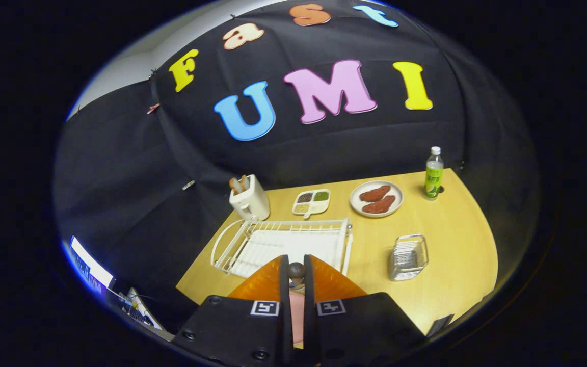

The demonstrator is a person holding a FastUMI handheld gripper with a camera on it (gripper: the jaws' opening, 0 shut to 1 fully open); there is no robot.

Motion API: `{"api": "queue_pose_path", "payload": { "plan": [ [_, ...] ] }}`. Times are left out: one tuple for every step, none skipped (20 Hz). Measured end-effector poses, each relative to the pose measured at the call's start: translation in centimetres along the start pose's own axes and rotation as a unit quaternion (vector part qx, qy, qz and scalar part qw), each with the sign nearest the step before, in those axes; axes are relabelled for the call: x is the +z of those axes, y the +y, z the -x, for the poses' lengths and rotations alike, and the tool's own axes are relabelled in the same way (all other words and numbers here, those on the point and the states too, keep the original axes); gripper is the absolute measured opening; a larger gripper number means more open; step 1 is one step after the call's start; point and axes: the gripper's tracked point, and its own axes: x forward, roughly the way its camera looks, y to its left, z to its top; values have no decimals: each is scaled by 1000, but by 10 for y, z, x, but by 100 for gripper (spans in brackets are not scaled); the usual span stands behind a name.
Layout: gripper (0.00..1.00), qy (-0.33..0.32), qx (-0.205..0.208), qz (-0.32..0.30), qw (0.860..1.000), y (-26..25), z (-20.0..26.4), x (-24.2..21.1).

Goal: Take the plate from the dish rack, then take the spoon from the basket and place it into the plate.

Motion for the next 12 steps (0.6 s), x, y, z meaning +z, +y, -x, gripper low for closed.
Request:
{"api": "queue_pose_path", "payload": {
  "plan": [
    [12,9,10,1,1000,12,-7,-13],
    [12,16,15,2,1000,20,-15,-25],
    [12,22,17,6,1000,27,-24,-38],
    [12,31,18,15,999,33,-34,-51],
    [12,40,17,23,999,36,-44,-65],
    [12,47,17,28,998,39,-54,-78],
    [12,55,21,30,998,44,-65,-90],
    [12,61,25,31,997,49,-74,-100],
    [12,65,28,38,997,53,-82,-108],
    [12,69,27,48,996,54,-89,-115],
    [12,72,26,58,995,54,-95,-120],
    [12,76,26,67,994,55,-99,-127]
  ]
}}
